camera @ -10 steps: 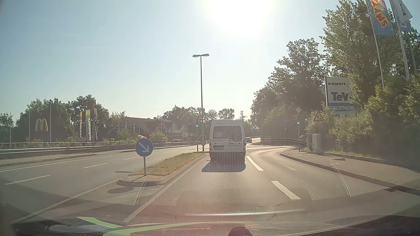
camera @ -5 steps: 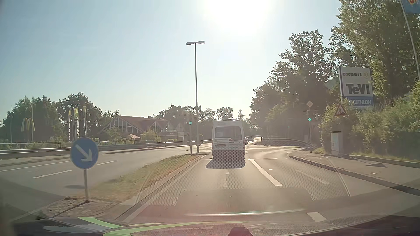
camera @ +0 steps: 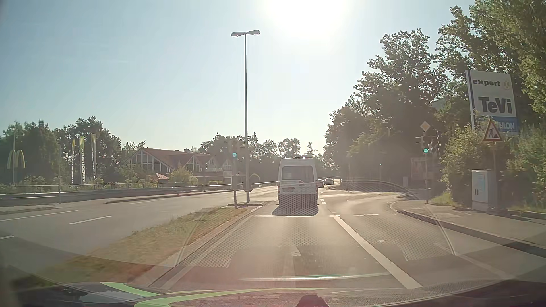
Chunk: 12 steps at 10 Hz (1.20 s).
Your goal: Follow the waypoints while adhering to traffic rules and regulations
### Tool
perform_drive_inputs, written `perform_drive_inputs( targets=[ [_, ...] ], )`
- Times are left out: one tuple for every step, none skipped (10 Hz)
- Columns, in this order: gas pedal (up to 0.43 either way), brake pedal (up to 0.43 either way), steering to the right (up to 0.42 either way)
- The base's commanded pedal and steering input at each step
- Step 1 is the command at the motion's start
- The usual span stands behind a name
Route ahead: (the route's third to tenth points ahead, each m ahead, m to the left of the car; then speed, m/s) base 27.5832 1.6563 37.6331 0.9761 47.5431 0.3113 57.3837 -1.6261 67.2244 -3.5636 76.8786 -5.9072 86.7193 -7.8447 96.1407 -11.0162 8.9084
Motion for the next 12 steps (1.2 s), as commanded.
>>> perform_drive_inputs(
  targets=[
    [0.22, 0.0, 0.009],
    [0.22, 0.0, 0.009],
    [0.22, 0.0, 0.009],
    [0.22, 0.0, 0.009],
    [0.22, 0.0, 0.009],
    [0.22, 0.0, 0.009],
    [0.22, 0.0, 0.009],
    [0.22, 0.0, 0.009],
    [0.22, 0.0, 0.009],
    [0.22, 0.0, 0.009],
    [0.22, 0.0, 0.01],
    [0.22, 0.0, 0.01]
  ],
)
